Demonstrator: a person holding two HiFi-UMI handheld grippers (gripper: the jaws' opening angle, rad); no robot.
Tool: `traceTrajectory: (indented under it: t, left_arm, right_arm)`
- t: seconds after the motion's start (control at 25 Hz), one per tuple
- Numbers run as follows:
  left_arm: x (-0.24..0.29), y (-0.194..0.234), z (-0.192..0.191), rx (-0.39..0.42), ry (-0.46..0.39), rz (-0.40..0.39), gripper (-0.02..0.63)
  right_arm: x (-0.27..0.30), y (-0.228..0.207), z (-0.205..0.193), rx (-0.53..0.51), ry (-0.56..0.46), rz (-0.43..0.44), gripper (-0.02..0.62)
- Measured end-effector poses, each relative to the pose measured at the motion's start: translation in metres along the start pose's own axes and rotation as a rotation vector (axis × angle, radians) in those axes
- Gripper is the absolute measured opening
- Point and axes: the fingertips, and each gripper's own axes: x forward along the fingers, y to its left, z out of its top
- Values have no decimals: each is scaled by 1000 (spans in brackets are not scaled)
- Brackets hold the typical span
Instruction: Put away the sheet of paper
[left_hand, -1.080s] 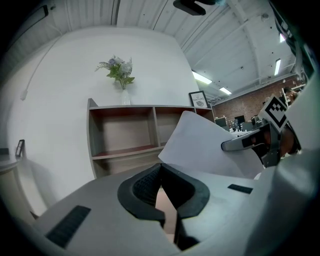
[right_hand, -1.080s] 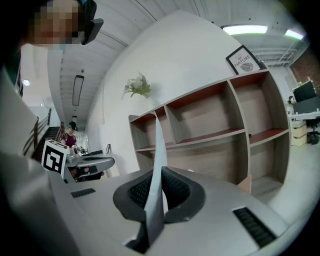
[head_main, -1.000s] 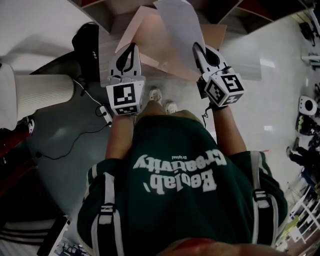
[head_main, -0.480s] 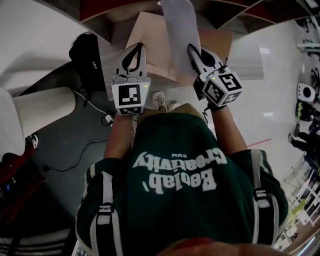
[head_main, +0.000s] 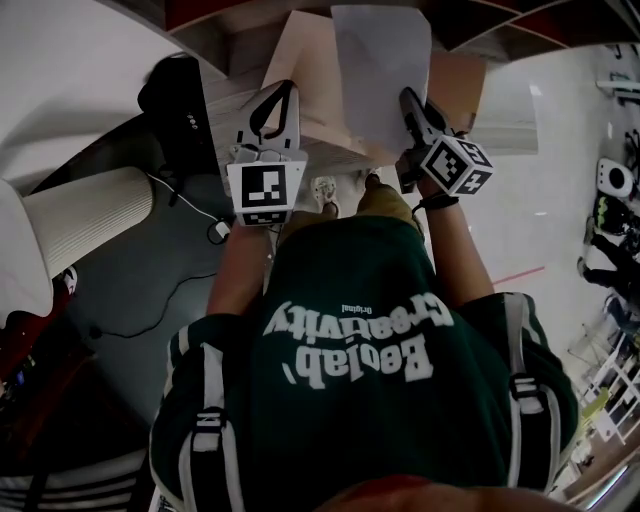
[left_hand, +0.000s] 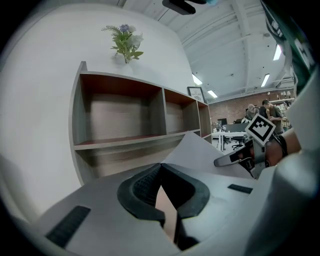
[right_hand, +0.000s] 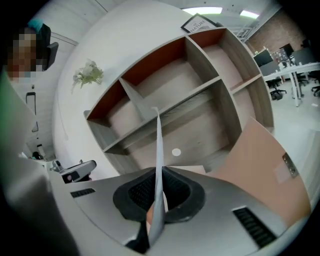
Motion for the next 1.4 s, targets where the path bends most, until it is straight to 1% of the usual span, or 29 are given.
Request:
traceTrajectory:
  t: [0.12, 0.2, 0.4, 0.56, 0.68, 0.76, 0.88, 1.0, 1.12, 1.4]
  left_arm:
    - [1, 10, -11, -3, 17, 17, 18]
    - [3, 11, -16, -3, 27, 24, 18]
    - [14, 14, -29, -6, 48, 34, 18]
    - [22, 10, -31, -18, 53, 36, 18]
    - [27, 6, -32, 9, 76, 39, 18]
    - [32, 3, -34, 12, 84, 35, 18]
    - [40, -1, -34, -10, 80, 29, 18]
    - [46, -3, -37, -9, 89, 33, 18]
    - [54, -6, -40, -25, 90, 34, 18]
    - [70, -1, -50, -44, 110, 48, 18]
  right_arm:
    - [9, -25, -17, -17, 30, -75, 34]
    - [12, -43, -27, -45, 69, -137, 34]
    - [21, -73, -48, -184, 191, -279, 34]
    - [18, -99, -54, -276, 277, -407, 34]
    - [12, -115, -57, -312, 326, -466, 34]
    - [11, -127, -59, -321, 359, -494, 34]
    - [13, -141, -65, -326, 405, -503, 34]
    - [18, -147, -77, -314, 463, -459, 34]
    - [26, -156, -89, -303, 506, -436, 34]
    - [52, -171, -99, -302, 529, -415, 34]
